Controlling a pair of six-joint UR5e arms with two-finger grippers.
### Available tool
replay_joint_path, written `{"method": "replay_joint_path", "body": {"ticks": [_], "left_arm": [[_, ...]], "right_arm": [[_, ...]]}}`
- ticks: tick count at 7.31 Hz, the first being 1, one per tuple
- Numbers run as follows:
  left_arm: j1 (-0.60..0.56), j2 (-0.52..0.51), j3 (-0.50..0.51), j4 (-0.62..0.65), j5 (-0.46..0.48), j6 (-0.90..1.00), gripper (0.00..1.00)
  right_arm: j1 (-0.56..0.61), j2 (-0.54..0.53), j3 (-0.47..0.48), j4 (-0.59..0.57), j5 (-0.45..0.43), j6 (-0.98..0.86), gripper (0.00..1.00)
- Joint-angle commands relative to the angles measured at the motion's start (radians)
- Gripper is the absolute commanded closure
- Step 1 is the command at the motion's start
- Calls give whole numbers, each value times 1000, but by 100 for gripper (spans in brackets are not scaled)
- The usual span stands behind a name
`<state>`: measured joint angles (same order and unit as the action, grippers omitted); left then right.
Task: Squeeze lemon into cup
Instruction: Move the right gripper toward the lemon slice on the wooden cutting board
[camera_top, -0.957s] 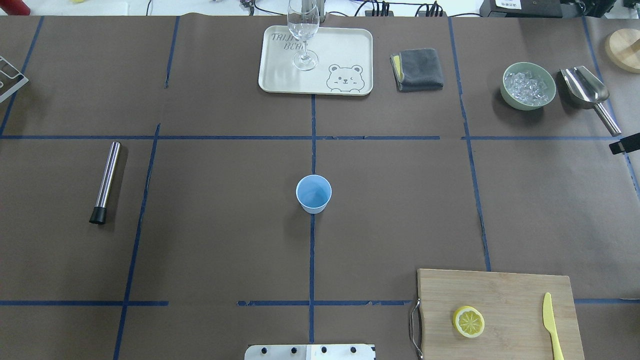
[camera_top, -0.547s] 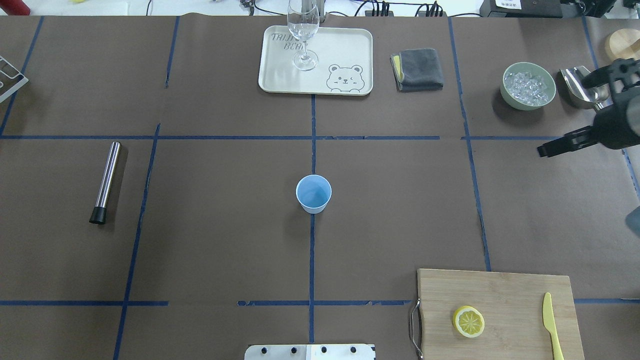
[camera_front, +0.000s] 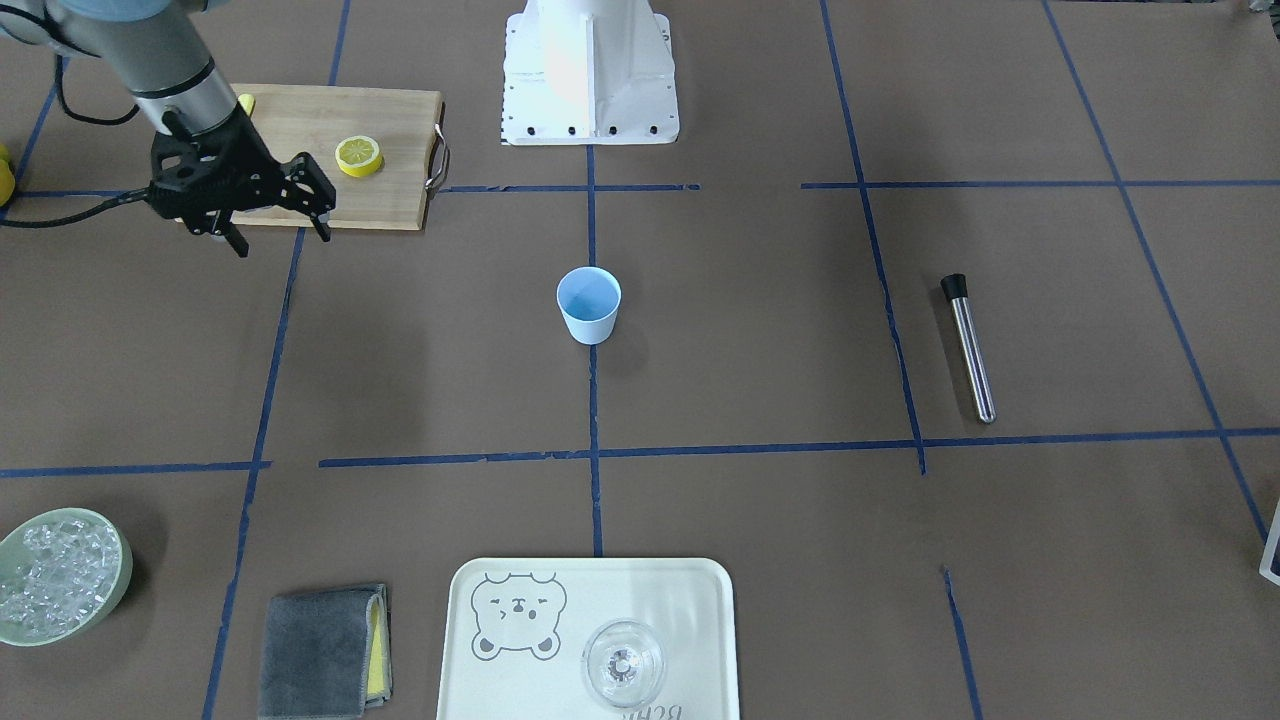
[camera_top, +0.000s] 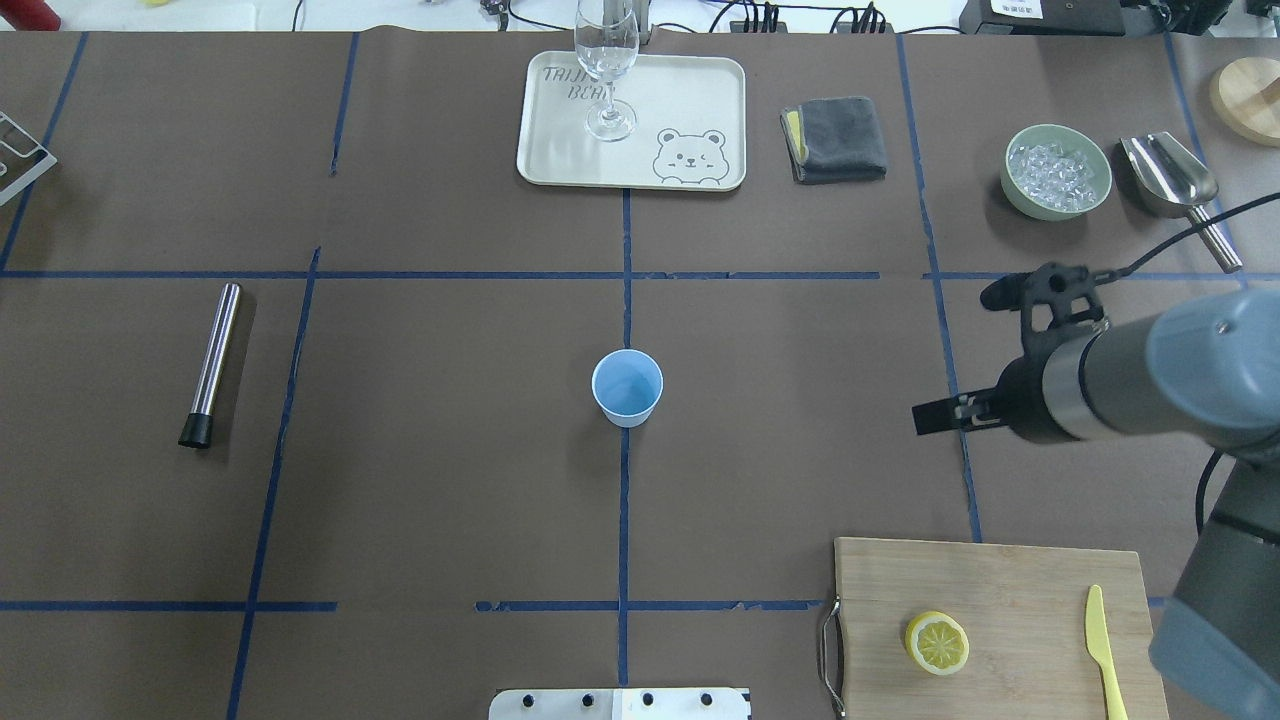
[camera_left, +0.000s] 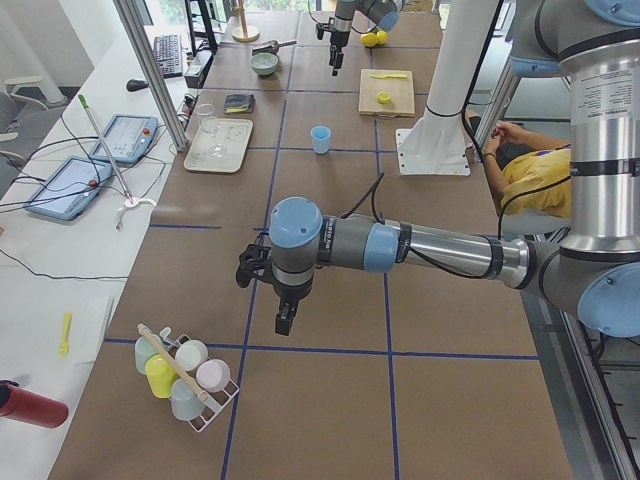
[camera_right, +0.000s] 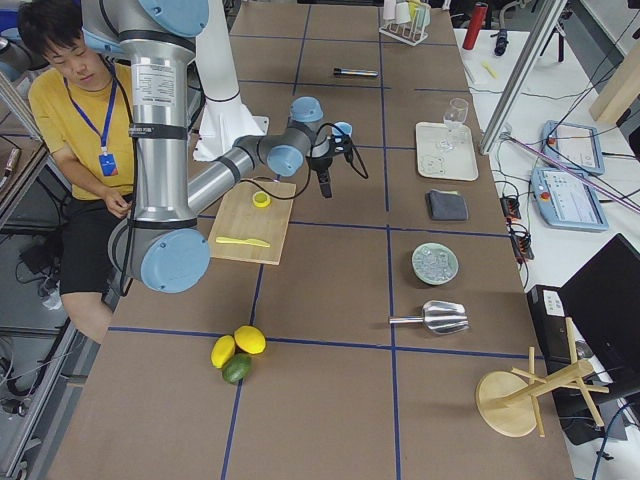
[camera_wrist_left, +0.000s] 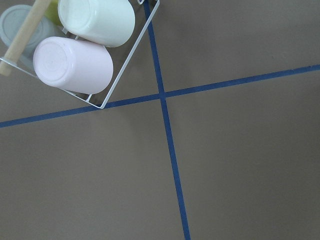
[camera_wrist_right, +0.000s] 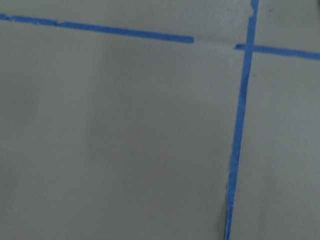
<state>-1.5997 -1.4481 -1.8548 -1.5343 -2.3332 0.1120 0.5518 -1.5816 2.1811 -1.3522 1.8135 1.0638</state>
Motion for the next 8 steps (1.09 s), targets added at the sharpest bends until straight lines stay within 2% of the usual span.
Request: {"method": "replay_joint_path", "body": {"ticks": [1,2,3,4,5,6,7,8], "left_arm": [[0,0,-3,-1,-2,0,0],[0,0,-3,-1,-2,0,0],[0,0,-3,-1,-2,0,0],[0,0,-4,-1,-2,0,0],[0,0,-9,-1,-2,0,0],[0,0,-11,-1,-2,0,0],[0,0,-12,-1,-2,0,0],[0,2,-15,-1,-2,0,0]], "right_arm": [[-279,-14,75,-104,-206,260,0],[-362,-53,77,-44,-291,342,0],[-407,-183,68,143,-309,346,0],[-438,-283,69,274,-336,347,0],[-490,-285,60,268,-394,352,0],[-521,-265,65,186,-423,367,0],[-523,-179,60,63,-427,386,0],[-527,-141,52,18,-433,386,0]]}}
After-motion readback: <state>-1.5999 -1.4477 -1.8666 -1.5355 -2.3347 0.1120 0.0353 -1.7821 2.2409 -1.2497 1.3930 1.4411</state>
